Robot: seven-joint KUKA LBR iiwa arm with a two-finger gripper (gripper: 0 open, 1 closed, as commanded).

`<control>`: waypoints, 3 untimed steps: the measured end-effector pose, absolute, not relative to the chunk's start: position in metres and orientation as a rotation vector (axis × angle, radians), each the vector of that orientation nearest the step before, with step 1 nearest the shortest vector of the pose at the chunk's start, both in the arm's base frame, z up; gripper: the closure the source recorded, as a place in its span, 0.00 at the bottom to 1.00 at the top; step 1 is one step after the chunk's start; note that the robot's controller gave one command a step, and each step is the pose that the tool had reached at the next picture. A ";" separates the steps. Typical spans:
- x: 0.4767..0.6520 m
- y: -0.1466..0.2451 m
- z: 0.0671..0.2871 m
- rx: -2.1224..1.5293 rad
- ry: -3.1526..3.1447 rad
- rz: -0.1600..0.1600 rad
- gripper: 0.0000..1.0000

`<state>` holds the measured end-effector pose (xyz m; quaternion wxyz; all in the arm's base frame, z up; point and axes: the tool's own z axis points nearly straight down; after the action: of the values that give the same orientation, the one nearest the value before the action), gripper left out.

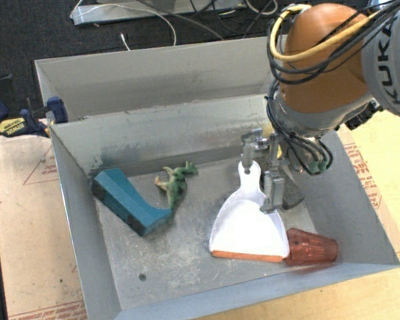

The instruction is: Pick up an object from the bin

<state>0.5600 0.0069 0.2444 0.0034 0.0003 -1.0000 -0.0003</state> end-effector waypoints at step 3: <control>0.603 -0.037 0.162 0.573 -3.102 0.003 0.00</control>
Offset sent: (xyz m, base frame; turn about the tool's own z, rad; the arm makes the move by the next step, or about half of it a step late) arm 0.0443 -0.0321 -0.1744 -0.3293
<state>0.6027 -0.0367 0.1617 -0.0066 0.1816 -0.9833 0.0010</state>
